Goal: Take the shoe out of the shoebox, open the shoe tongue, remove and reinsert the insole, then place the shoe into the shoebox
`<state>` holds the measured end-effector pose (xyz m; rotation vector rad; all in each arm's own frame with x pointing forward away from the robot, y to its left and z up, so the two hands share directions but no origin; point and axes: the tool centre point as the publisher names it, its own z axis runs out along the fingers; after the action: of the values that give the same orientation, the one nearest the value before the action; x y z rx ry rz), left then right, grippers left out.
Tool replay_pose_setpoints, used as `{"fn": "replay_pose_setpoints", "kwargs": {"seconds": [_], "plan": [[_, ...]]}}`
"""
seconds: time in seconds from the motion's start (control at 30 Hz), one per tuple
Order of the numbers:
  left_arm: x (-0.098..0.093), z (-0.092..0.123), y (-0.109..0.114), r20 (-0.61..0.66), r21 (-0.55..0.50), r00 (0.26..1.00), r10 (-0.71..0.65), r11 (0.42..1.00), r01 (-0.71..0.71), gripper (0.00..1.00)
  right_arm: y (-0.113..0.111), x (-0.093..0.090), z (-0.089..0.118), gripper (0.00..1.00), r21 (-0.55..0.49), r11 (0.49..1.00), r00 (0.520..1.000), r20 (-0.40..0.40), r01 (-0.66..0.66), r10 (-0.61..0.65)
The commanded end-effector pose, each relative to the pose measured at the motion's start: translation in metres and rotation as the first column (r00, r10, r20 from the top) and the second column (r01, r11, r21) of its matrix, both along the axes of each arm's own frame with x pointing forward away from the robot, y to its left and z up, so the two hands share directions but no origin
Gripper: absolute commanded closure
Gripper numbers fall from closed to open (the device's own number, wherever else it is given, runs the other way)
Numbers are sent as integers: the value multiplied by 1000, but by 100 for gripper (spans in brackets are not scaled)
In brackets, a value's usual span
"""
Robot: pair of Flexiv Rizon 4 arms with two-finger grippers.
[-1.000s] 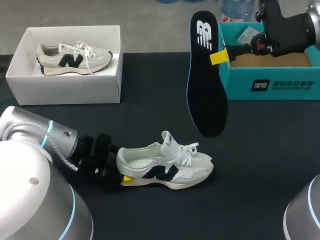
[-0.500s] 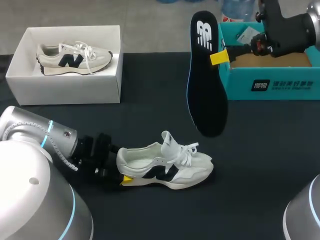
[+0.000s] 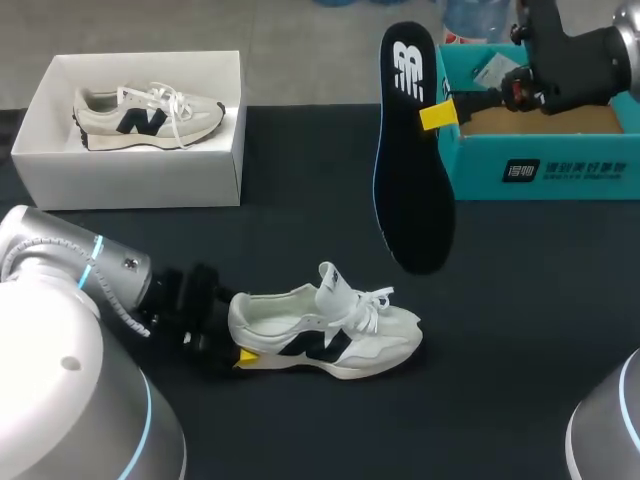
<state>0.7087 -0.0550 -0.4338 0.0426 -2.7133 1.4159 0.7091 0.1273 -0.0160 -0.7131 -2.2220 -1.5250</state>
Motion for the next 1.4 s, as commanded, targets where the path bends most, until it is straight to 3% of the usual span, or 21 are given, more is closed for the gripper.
{"fn": "replay_pose_setpoints", "kwargs": {"seconds": [0.03, 0.77, 1.2, 1.4], "plan": [[10, -2, 6, -10, 29, 1000, -13, 999, 14, 0, 1, 1, 0, 100, -3, 1000, 1000, -2, -1, 1], [5, -2, 8, -21, 65, 1000, -15, 998, 16, 0, 1, 1, 0, 100, -3, 1000, 1000, -2, -1, 1], [-6, 23, 2, 41, 159, 999, -9, 987, 3, 0, 1, 1, 0, 100, -3, 1000, 1000, -2, -1, 1], [-7, 31, 0, 63, 261, 998, -11, 965, -6, 0, 1, 1, 0, 100, -3, 1000, 1000, -2, -1, 1]]}}
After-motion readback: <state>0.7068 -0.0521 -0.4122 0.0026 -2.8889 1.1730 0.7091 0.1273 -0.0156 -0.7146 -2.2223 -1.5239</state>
